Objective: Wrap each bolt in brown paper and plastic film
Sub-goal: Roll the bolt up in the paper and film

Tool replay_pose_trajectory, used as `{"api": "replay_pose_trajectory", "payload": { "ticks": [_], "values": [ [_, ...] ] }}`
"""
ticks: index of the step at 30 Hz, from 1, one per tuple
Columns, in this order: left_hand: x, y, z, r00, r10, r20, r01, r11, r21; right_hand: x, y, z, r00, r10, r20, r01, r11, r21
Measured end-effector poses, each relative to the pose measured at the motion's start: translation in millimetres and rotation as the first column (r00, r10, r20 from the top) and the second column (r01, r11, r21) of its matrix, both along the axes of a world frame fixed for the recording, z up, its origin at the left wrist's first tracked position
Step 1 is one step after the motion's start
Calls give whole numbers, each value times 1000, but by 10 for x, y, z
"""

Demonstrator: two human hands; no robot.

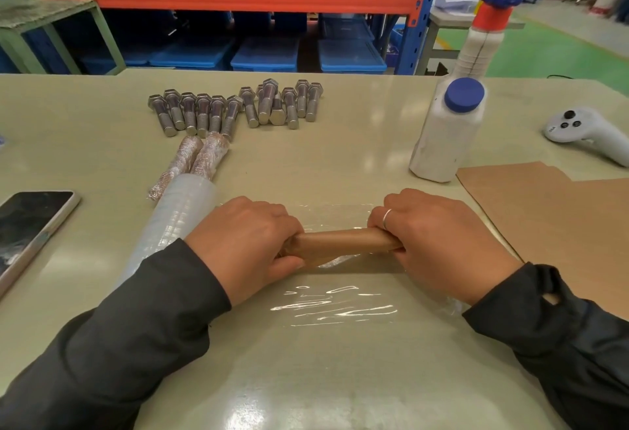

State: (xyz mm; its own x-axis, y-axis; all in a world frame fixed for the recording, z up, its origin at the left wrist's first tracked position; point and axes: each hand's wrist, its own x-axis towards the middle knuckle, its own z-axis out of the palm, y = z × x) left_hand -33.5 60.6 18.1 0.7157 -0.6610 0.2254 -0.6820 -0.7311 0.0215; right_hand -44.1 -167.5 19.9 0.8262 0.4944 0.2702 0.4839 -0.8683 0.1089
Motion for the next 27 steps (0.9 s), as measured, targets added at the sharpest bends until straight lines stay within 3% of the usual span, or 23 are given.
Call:
{"api": "replay_pose_trajectory", "payload": {
  "ticks": [3,7,12,17,20,23,27],
  "values": [
    [-24,-21,24,999,38,-13,-37,998,57,21,-37,-25,997,0,-80,-7,997,-78],
    [-9,-51,-59,993,103,-53,-95,986,136,49,-89,-39,983,-37,-181,29,998,-46],
    [-43,-56,-29,997,48,58,-55,992,110,54,-91,-21,934,29,-357,61,970,236],
    [-42,-41,-3,983,18,183,-16,1000,-10,46,-145,53,810,161,-564,161,863,479],
    [-50,-45,6,985,22,171,-22,1000,-4,59,-173,83,698,221,-681,401,667,628],
    [-67,-62,-8,985,13,170,-11,1000,-8,94,-165,26,708,190,-680,529,495,690],
    [-81,-80,-9,991,-17,134,16,1000,3,95,-115,-53,723,145,-676,550,472,689]
  ]
}}
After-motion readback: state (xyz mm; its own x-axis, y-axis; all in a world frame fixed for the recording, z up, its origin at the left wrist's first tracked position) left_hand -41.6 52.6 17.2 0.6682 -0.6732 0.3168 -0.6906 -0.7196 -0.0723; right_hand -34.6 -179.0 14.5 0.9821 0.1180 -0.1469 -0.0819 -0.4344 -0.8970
